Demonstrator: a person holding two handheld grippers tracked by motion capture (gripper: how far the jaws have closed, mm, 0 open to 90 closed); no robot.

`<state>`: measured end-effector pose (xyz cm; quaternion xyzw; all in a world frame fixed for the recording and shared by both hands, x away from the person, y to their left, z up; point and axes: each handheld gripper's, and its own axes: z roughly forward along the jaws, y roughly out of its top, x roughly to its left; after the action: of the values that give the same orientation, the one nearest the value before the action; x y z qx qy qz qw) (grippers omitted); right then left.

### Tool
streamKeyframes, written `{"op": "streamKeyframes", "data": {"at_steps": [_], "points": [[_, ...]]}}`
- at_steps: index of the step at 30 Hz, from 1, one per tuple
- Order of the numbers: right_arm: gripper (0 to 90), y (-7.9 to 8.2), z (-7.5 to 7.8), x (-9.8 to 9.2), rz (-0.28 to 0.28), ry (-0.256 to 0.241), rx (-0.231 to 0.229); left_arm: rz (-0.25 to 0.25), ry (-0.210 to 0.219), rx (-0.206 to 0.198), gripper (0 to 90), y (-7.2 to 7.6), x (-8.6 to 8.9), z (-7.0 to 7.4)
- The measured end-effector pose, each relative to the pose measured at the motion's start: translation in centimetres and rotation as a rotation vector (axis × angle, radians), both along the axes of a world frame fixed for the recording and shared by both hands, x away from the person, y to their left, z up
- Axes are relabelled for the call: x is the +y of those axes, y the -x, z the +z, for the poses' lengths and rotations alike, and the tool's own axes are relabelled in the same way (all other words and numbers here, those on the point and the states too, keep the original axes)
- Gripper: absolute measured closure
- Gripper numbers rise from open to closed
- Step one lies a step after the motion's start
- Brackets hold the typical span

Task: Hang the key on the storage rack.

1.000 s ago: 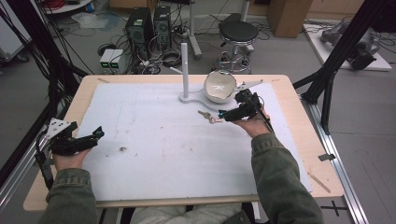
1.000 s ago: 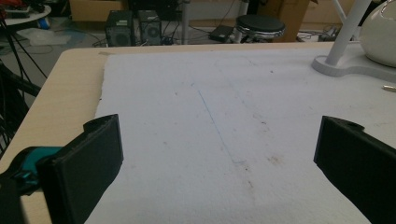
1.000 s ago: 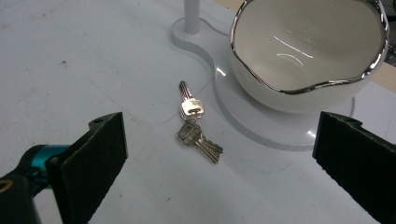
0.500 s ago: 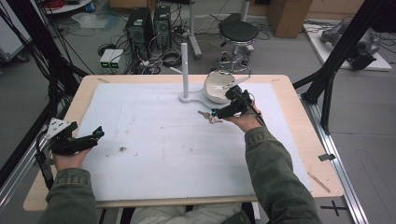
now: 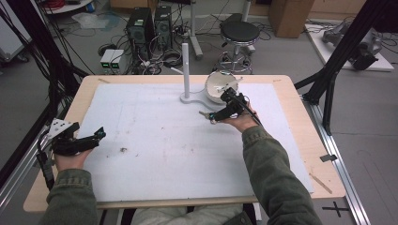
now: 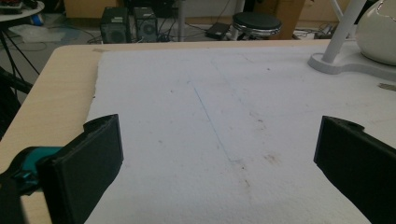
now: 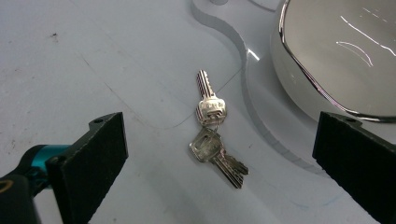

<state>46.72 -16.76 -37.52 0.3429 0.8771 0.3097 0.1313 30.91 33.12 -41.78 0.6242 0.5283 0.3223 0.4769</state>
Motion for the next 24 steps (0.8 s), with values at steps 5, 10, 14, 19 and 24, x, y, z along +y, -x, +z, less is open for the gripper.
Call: {"op": "streamKeyframes", "data": {"at_steps": [5, 10, 14, 19, 24], "points": [[2.4, -0.7, 0.0, 1.3, 0.032, 0.015, 0.016, -0.002, 0.002, 0.001, 1.8, 0.0, 0.0, 0.0], [2.3, -1.4, -0.8, 2.5, 0.059, 0.052, 0.063, -0.006, 0.004, 0.001, 1.8, -0.1, 0.0, -0.1], [2.4, -1.8, -1.2, 3.8, 0.097, 0.077, 0.093, -0.018, 0.001, 0.008, 1.8, -0.2, -0.1, -0.2], [2.4, -2.5, -2.0, 5.0, 0.120, 0.123, 0.122, -0.031, -0.006, 0.011, 1.8, -0.3, -0.3, -0.2], [4.1, -3.3, -2.6, 5.6, 0.128, 0.129, 0.138, -0.025, -0.006, 0.008, 1.8, -0.3, -0.3, -0.3]]}}
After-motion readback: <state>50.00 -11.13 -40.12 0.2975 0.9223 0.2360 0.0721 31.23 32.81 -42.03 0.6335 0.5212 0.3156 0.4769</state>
